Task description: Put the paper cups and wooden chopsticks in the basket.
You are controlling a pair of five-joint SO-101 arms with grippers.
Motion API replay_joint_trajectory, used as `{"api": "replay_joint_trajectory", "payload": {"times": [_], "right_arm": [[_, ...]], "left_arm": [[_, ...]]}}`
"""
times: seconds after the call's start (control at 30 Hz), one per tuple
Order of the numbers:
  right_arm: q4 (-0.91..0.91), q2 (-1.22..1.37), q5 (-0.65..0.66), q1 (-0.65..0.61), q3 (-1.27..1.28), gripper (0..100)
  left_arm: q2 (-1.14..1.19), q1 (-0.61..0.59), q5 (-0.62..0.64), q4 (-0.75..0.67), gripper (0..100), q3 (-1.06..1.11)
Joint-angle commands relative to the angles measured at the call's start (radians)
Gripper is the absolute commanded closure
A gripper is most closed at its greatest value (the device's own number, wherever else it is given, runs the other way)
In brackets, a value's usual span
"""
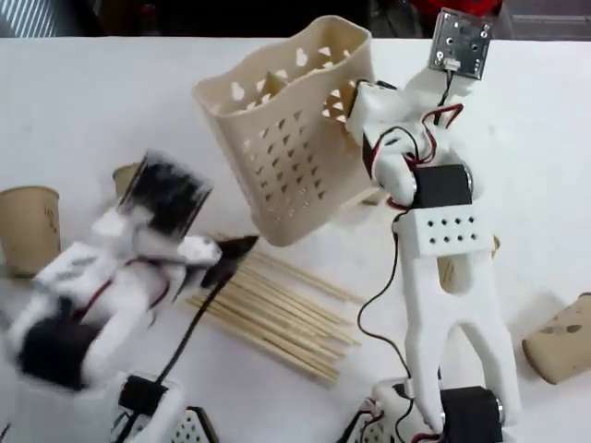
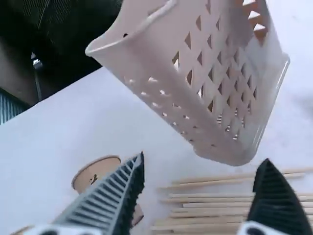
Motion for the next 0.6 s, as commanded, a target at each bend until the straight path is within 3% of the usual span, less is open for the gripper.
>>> {"api": "replay_joint_trajectory", "payload": {"times": [0.0,0.2,0.33,0.57], "right_arm": [[0.001,-0.045,-0.011,-0.012,-0.012,98.2],[-0.018,-0.045,0.054,-0.015,0.077,98.2],[-0.073,-0.047,0.117,-0.036,0.187,98.2],[-0.206,-0.047,0.117,-0.116,0.331,98.2]], "left_arm": [[0.131,0.015,0.003,-0.229,65,0.104],[0.251,-0.044,0.095,-0.436,65,0.187],[0.297,-0.088,0.097,-0.548,65,0.253],[0.395,-0.160,0.091,-0.689,65,0.301]]}}
